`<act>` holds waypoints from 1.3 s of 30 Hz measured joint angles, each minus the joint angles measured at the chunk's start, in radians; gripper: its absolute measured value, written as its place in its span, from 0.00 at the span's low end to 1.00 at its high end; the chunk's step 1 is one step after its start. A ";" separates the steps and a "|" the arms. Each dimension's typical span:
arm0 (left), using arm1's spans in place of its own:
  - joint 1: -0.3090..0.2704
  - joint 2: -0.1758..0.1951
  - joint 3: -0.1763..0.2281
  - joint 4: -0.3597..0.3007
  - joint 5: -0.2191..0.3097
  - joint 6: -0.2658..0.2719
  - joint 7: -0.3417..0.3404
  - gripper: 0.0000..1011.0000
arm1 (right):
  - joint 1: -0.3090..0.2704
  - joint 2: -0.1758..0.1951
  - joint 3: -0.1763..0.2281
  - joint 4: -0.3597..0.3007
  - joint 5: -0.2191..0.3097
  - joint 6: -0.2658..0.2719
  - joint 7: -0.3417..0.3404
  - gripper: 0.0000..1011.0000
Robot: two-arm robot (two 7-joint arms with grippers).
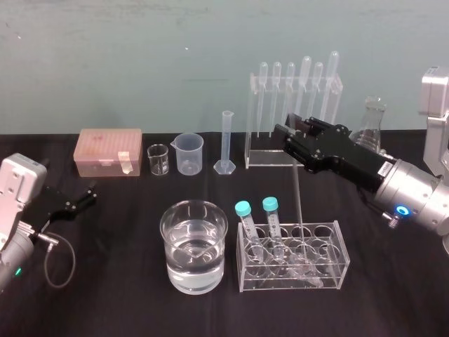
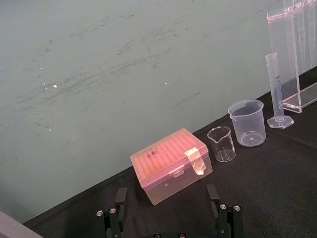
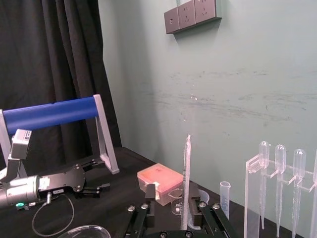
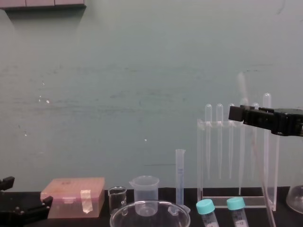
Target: Hold the thermometer with one hand and immerse one end into the beaker, then reinsert it into the test tube rack.
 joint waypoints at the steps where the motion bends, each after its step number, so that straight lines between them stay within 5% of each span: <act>1: 0.000 0.000 0.000 0.000 0.000 0.000 0.000 1.00 | 0.000 0.000 0.000 0.000 0.000 0.000 0.000 0.43; 11: 0.000 0.000 0.000 0.000 0.000 0.000 0.000 1.00 | 0.000 0.000 0.000 -0.001 0.002 -0.001 0.000 0.77; 21: 0.000 0.000 0.000 0.000 0.000 0.000 0.000 1.00 | -0.002 -0.001 0.004 -0.002 0.000 -0.006 -0.009 0.99; 26: 0.000 0.000 0.000 0.000 0.000 0.000 0.000 1.00 | -0.053 -0.036 0.078 -0.019 -0.083 -0.045 -0.233 0.99; 27: 0.000 0.000 0.000 0.000 0.000 0.000 0.000 1.00 | -0.071 -0.046 0.095 -0.021 -0.128 -0.032 -0.335 0.99; 29: 0.000 0.000 0.000 0.000 0.000 0.000 0.000 1.00 | -0.078 -0.049 0.099 -0.021 -0.148 -0.021 -0.380 0.99; 31: 0.000 0.000 0.000 0.000 0.000 0.000 0.000 1.00 | -0.101 -0.054 0.102 -0.008 -0.227 0.029 -0.504 0.99; 39: 0.000 0.000 0.000 0.000 0.000 0.000 0.000 1.00 | -0.131 -0.054 0.077 0.033 -0.332 0.092 -0.580 0.99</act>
